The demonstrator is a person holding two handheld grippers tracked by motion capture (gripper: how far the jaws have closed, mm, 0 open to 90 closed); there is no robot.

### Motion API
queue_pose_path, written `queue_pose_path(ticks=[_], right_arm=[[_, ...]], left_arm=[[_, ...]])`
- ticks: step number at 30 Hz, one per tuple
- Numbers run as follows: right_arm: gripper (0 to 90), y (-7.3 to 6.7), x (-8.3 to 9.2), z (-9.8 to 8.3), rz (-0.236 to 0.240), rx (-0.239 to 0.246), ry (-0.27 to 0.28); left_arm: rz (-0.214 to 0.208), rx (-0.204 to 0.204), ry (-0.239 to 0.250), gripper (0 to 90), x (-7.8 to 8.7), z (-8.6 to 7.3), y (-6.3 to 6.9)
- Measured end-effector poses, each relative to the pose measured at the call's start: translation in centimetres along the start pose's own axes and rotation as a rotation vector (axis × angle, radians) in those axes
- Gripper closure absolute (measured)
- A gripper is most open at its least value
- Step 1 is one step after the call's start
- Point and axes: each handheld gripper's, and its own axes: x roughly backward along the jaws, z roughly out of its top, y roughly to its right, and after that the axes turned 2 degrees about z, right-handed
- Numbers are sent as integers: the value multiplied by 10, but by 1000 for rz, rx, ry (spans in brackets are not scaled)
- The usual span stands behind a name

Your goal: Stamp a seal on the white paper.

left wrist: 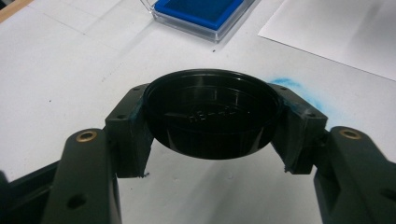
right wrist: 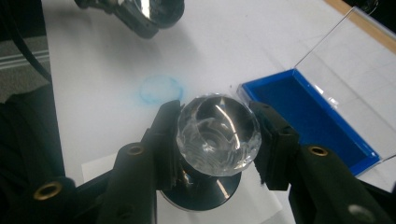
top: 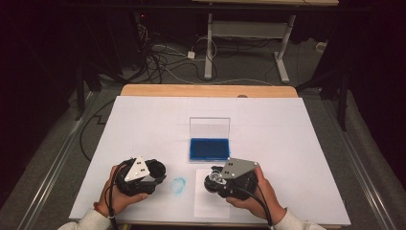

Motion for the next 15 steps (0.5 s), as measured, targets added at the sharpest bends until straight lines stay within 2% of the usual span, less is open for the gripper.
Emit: queue_pose_path(ticks=[15], right_arm=[[568,-8,-16,-11,19,28,-71]], left_arm=[[-2,0,-6,367,-1,0,0]])
